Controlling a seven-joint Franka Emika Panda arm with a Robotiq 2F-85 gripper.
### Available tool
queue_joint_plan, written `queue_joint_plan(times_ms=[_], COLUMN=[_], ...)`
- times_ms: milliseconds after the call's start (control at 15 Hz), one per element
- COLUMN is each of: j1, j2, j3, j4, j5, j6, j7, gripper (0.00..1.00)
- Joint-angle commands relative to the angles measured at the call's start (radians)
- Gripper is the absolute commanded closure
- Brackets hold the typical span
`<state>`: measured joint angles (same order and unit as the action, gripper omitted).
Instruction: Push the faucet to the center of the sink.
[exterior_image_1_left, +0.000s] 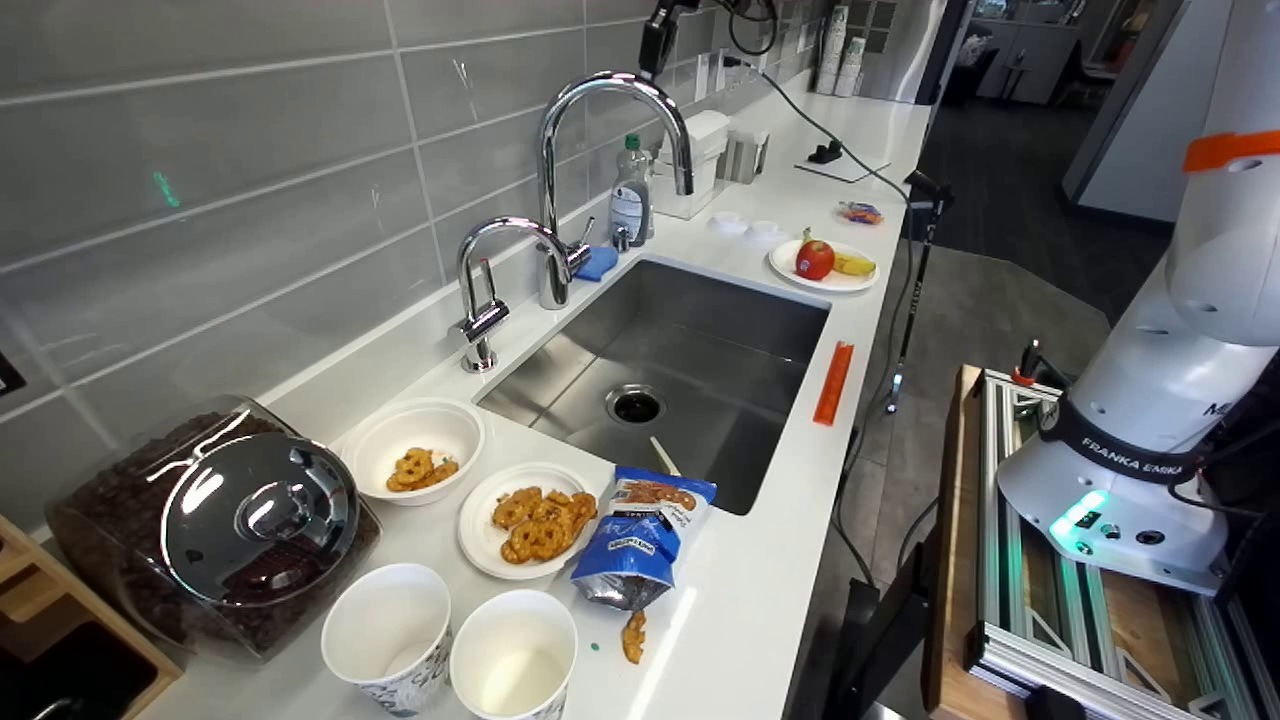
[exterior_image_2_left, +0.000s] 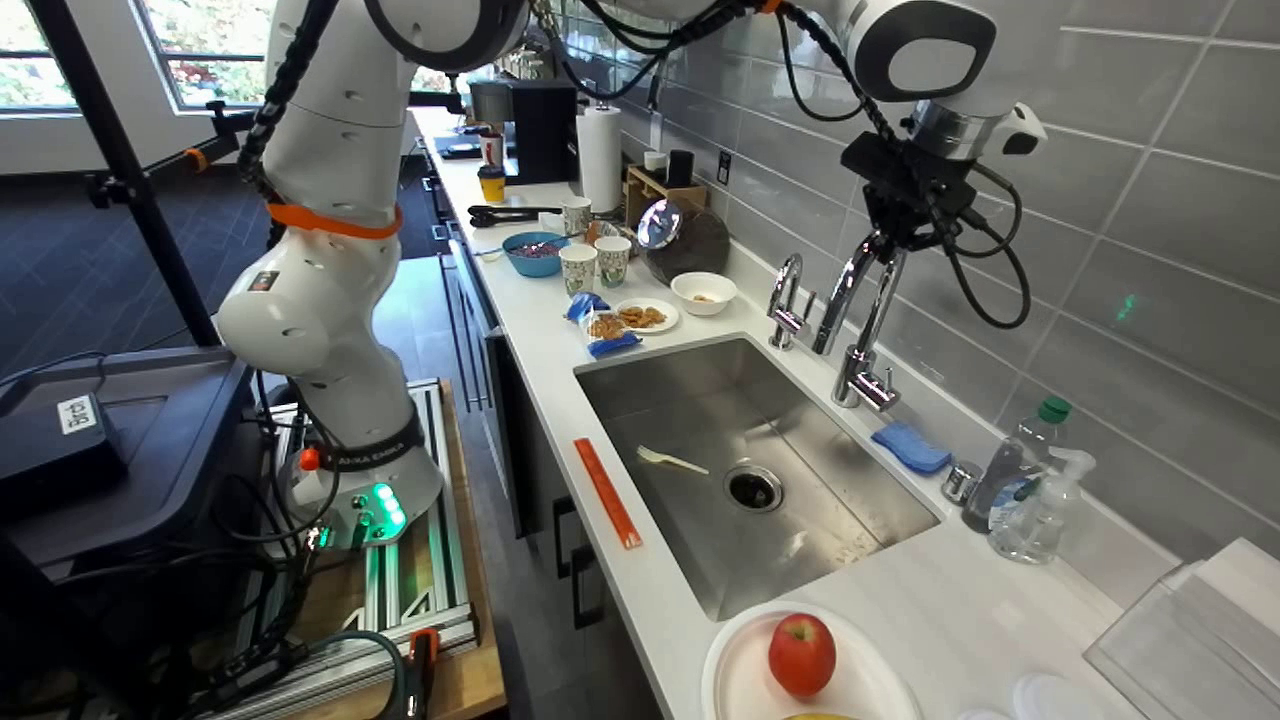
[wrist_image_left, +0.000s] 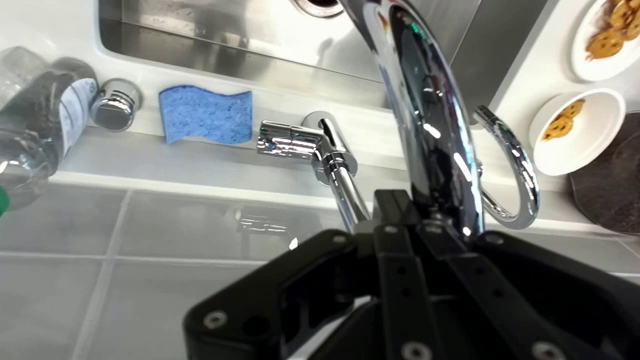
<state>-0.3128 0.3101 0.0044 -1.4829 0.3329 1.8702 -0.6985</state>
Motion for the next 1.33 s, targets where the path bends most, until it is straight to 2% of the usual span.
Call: queue_joint_plan(times_ms=[0,267,400,667,867,933,1000,1133,1267], j1=[0.021,0.039,0.056,0.075,0.075,0.076,0.08,0.092,0.107], j2=[-0.041,-0.052,-0.056,-0.061,-0.099,-0.126,-0.151,-0.218,-0.284], j3=[-0.005,-0.007,-0.021,-0.07,-0.089,-0.092,-0.097,-0.102,-0.098], j4=[-0.052,-0.074,-0.092,-0.092,-0.102,-0.111,-0.115,-0.137,-0.151], j5=[0.083,0.132,0.084,-0.08,-0.152,-0.17,-0.193,-0.242,-0.271], j6=[-0.056,-0.059,-0.019,0.157,0.213,0.197,0.174,0.132,0.089], j7=[0.016,0.028,0.041,0.072,0.107,0.118,0.134,0.169,0.204], gripper=[1.0,1.0,1.0,1.0,1.0,0.94,0.73,0.69,0.56])
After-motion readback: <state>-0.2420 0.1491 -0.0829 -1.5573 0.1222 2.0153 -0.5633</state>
